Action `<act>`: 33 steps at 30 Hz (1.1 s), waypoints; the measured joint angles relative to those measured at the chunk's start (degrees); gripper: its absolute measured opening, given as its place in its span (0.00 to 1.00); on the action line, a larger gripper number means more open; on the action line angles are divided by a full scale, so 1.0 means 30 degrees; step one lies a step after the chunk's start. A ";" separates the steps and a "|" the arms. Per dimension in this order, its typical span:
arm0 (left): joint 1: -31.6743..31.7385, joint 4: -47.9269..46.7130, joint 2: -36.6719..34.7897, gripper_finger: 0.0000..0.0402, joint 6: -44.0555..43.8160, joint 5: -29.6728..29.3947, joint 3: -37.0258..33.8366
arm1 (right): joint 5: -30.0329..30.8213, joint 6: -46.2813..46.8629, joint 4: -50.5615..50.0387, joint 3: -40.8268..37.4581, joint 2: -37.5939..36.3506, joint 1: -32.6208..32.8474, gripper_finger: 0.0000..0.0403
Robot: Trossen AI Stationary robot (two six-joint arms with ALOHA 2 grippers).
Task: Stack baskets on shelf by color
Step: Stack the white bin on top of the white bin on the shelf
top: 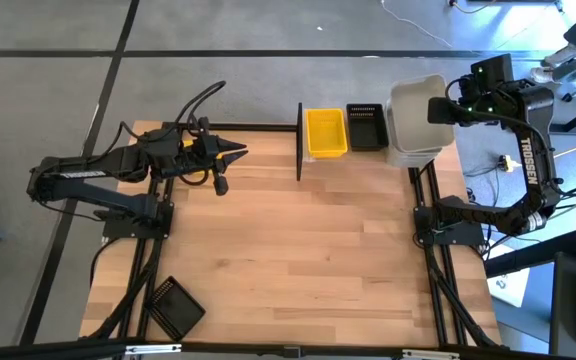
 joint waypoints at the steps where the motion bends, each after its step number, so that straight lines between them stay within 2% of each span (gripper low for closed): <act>1: 0.0000 0.0000 0.0000 0.12 0.0000 0.0006 0.0000 | 0.0000 0.0010 -0.0001 0.0000 0.0000 0.0007 0.16; 5: 0.0000 0.0000 0.0000 0.12 0.0000 0.0001 0.0000 | -0.0014 -0.0012 -0.0001 0.0000 0.0007 0.0000 0.20; 13: 0.0000 0.0000 -0.0006 0.12 -0.0001 0.0006 0.0000 | -0.0047 0.0173 0.1184 0.0000 0.0007 0.0005 0.20; 19: 0.0000 0.0007 0.0000 0.12 -0.0007 0.0007 0.0000 | -0.0561 0.1984 0.0386 0.0000 0.0007 0.0007 0.20; 33: 0.0000 0.0120 -0.0007 0.12 0.0474 0.0002 0.0005 | -0.0549 0.2005 0.0421 0.0000 0.0007 0.0007 0.20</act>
